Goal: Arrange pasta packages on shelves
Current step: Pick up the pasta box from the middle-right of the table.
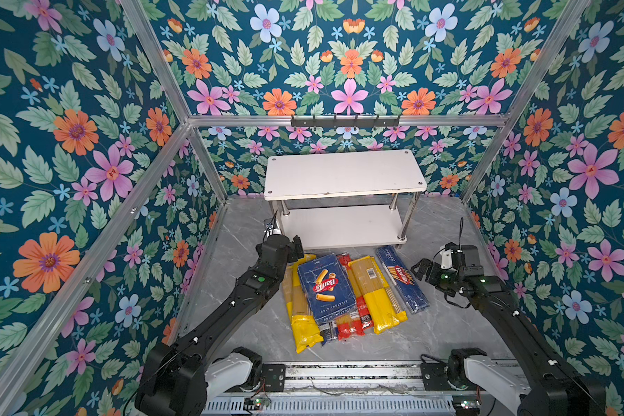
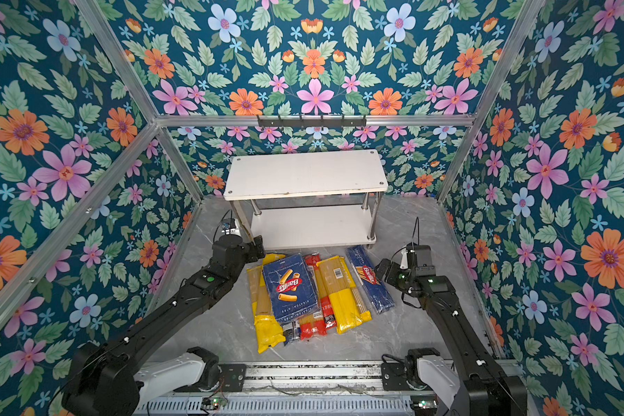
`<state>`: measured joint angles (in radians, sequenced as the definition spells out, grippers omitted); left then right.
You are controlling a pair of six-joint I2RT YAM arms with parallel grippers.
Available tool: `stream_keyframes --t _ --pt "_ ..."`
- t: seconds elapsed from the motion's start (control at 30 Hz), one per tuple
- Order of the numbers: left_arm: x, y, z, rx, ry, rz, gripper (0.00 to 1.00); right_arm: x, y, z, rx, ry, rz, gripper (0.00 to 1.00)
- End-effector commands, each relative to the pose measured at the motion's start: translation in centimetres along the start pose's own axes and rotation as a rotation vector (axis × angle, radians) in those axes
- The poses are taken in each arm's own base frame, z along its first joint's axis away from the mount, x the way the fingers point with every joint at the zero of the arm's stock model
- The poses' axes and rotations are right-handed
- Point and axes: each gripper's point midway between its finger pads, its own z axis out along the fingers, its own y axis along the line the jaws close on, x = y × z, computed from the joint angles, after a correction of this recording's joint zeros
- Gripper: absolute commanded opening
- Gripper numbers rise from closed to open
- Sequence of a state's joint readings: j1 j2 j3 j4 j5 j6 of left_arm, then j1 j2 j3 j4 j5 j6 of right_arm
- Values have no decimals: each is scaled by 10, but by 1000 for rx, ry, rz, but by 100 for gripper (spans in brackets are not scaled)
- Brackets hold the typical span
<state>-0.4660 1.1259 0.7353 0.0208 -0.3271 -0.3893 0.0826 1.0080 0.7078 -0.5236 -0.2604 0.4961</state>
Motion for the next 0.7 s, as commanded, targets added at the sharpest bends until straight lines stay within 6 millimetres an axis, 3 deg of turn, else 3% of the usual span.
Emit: stream_keyframes --t 0.0,0.23,0.5,0.67 --pt "-2 1 -5 -3 1 -10 95 10 1 1 14 36 -18 99" --pt "0 -1 -12 16 3 -10 96 34 -3 7 175 147 -110 99" --pt "17 5 -23 30 22 11 100 57 4 17 219 232 -180 99" --pt "22 -2 -30 77 45 6 100 65 -4 30 297 294 -199 99"
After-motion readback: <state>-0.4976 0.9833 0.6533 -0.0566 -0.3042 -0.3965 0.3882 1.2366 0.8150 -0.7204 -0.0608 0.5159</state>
